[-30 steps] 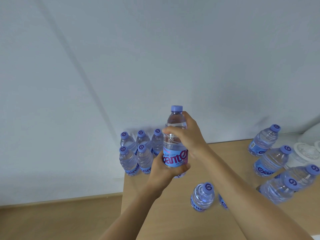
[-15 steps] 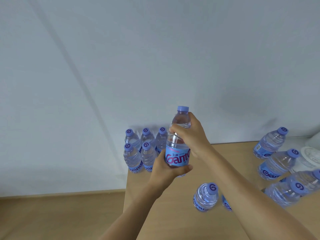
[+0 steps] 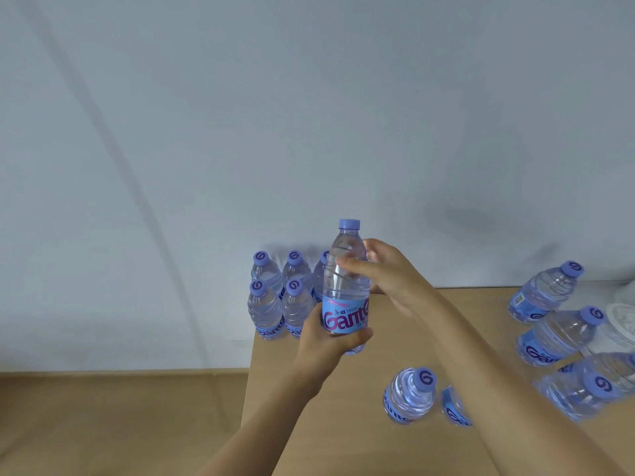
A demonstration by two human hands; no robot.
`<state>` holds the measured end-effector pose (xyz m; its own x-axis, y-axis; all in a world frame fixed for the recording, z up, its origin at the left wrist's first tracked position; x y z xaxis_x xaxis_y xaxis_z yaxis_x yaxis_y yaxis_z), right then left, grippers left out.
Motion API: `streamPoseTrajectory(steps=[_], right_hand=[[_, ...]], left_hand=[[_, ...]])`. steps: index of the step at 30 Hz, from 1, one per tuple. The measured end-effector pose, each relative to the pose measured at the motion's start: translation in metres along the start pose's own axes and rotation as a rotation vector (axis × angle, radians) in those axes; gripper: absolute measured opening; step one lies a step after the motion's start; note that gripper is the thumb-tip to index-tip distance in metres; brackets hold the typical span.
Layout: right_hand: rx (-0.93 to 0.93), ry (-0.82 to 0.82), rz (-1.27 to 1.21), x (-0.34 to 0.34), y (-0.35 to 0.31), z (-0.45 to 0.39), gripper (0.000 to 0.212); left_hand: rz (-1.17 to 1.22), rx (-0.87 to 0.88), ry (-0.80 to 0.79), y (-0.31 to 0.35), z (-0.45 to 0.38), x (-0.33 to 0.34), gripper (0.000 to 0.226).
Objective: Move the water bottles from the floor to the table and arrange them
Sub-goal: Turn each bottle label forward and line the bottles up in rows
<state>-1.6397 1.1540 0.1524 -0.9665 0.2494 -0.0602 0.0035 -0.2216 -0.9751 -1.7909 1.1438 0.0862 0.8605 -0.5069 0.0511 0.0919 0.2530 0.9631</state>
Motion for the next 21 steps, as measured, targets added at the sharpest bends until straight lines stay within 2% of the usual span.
streamPoseTrajectory(steps=[4,9,16,21], right_hand=[[-0.023,0.041,0.111,0.001,0.013,-0.004,0.024],[-0.001,0.06,0.166,0.005,0.038,-0.012,0.029],[0.018,0.07,0.285,0.007,0.067,-0.021,0.035],[0.034,-0.022,0.347,0.01,0.08,-0.025,0.035]], left_hand=[[-0.04,-0.055,-0.021,-0.017,-0.007,-0.006,0.049],[-0.058,-0.12,-0.066,-0.038,-0.015,-0.016,0.056],[-0.124,-0.142,0.059,-0.074,-0.02,-0.027,0.06],[-0.142,-0.157,0.12,-0.09,-0.03,-0.027,0.06]])
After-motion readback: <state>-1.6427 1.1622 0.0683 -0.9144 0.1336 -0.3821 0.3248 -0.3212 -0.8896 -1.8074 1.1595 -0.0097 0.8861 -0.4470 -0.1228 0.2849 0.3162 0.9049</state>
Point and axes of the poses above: each hand's wrist, its own z-axis away from the middle knuckle, its own x-axis out of the palm, y = z × x, the point moved 2 cm from there along -z, towards the middle knuckle
